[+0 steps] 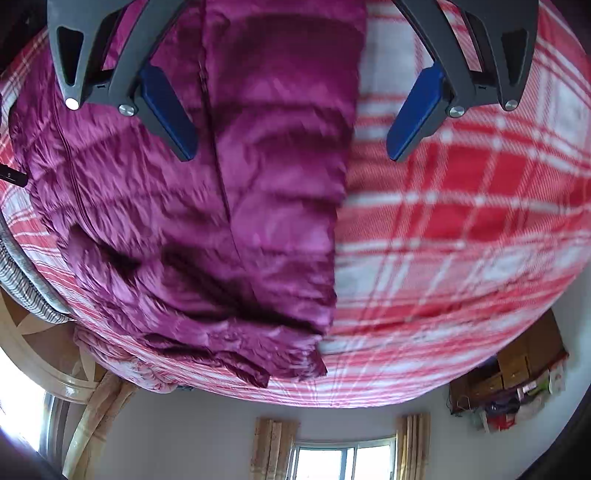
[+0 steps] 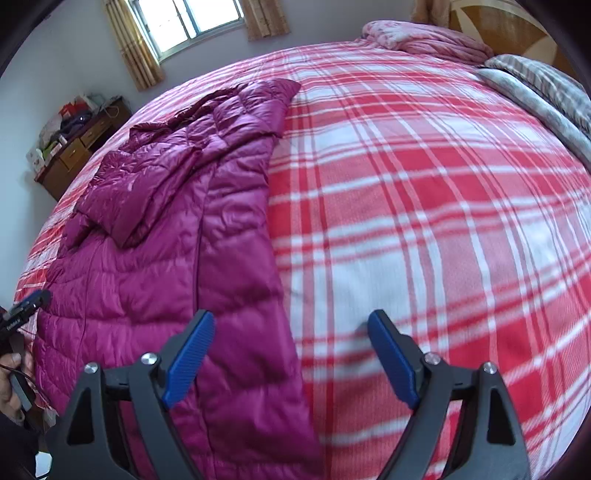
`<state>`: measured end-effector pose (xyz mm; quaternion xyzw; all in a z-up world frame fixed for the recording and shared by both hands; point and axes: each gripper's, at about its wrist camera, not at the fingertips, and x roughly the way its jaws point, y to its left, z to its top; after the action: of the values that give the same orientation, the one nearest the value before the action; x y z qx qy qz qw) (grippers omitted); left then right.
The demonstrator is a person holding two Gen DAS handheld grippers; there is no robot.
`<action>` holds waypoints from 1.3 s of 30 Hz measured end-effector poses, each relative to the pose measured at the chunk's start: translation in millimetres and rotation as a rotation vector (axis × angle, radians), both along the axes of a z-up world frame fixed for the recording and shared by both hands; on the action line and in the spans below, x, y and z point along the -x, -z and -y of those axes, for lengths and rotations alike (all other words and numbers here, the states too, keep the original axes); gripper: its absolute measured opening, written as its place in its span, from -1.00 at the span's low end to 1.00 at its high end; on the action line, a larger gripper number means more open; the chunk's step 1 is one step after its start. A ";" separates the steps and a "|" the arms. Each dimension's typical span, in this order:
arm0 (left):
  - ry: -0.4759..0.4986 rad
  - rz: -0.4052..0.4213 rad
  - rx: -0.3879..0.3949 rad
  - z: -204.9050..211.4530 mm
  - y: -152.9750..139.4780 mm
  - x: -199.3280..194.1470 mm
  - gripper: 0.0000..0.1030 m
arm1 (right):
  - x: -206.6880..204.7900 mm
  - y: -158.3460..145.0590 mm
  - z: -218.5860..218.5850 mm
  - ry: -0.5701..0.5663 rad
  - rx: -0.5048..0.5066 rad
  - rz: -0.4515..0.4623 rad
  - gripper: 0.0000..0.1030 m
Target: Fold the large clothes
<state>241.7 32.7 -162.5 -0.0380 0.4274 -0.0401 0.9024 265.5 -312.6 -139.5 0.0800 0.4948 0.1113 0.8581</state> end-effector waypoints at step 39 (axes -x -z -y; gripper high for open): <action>0.276 0.159 0.335 -25.5 -104.0 133.3 -0.87 | 115.0 -69.6 28.3 -0.115 -0.351 0.112 -0.83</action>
<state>108.5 58.2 -58.5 -0.1253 0.3435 -0.2364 0.9002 150.5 -340.9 -69.9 0.1938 0.4232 0.2490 0.8493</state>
